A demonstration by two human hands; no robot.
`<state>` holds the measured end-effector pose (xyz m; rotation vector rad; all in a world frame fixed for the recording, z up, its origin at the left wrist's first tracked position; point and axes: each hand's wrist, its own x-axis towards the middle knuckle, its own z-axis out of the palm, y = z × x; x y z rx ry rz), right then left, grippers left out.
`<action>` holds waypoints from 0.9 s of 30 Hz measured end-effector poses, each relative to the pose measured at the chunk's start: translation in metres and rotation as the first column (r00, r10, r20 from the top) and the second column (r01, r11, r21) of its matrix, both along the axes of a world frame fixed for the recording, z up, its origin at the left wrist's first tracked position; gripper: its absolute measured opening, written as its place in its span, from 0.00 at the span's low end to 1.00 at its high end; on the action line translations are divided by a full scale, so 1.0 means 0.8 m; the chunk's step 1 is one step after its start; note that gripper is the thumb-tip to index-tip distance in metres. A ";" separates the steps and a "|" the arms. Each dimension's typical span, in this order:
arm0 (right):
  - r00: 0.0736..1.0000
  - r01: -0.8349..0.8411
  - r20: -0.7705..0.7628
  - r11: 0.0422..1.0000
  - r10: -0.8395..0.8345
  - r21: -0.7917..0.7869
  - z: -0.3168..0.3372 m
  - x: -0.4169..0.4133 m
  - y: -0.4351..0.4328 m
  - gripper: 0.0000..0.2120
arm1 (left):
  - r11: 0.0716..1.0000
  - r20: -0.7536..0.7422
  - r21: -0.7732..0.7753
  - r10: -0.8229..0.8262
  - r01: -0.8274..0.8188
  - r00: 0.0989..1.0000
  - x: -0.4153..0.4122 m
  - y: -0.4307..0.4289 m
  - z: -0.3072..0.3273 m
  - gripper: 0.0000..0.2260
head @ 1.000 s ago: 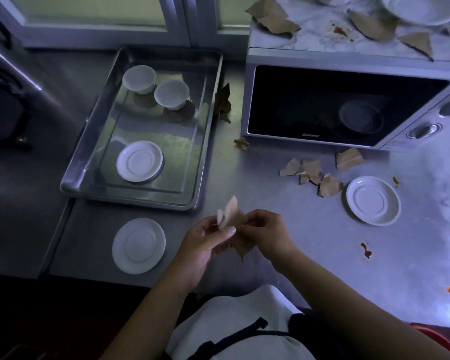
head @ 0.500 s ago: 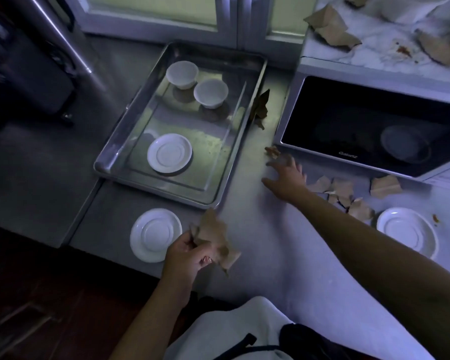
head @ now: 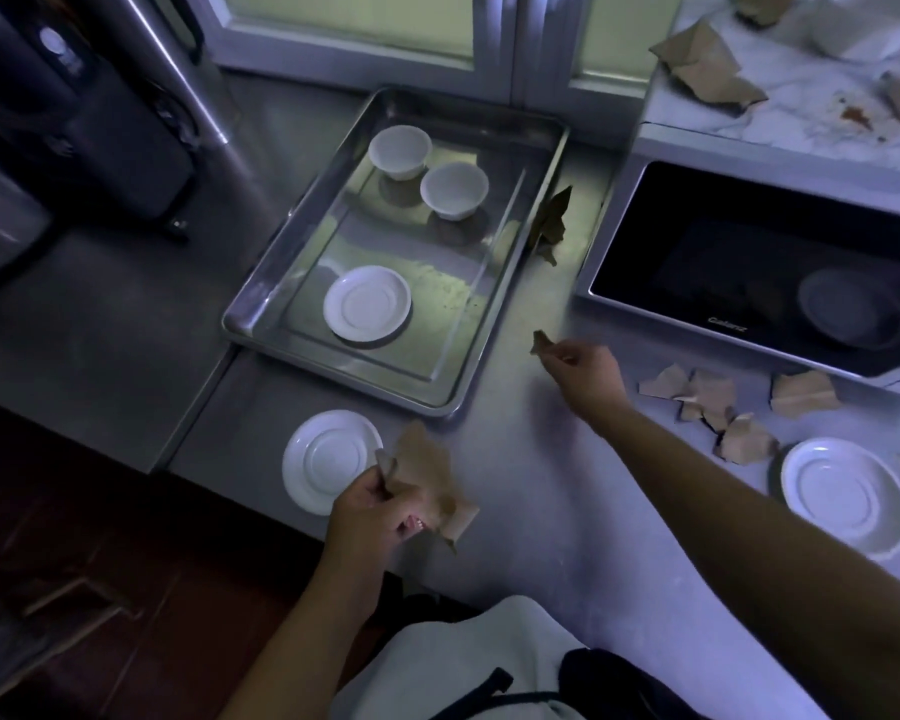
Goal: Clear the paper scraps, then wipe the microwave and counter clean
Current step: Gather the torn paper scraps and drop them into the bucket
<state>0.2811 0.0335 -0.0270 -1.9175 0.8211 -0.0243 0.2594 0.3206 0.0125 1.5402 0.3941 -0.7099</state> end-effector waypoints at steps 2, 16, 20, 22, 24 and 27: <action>0.992 0.018 0.117 0.978 -0.043 0.207 0.035 -0.037 0.031 0.05 | 1.000 -0.009 0.000 0.006 -0.006 1.000 0.002 -0.010 0.000 0.05; 0.996 -0.015 0.090 0.974 -0.005 0.227 0.050 -0.156 0.088 0.14 | 0.876 0.057 -0.002 -0.481 0.482 0.875 -0.014 -0.078 0.012 0.11; 0.999 0.042 0.009 0.985 -0.044 0.166 0.028 -0.165 0.078 0.15 | 0.790 0.067 -0.017 -0.610 0.612 0.789 -0.016 -0.091 0.012 0.16; 0.999 0.051 -0.001 0.985 -0.051 0.163 0.026 -0.171 0.077 0.14 | 0.775 0.065 -0.026 -0.629 0.632 0.774 -0.019 -0.096 0.009 0.15; 1.000 0.023 0.006 0.984 -0.024 0.175 0.028 -0.177 0.078 0.13 | 0.796 0.076 -0.001 -0.604 0.605 0.794 -0.022 -0.102 0.003 0.11; 0.998 -0.039 0.055 0.973 0.027 0.226 0.042 -0.182 0.052 0.12 | 0.833 0.106 0.047 -0.553 0.551 0.826 -0.025 -0.107 -0.004 0.10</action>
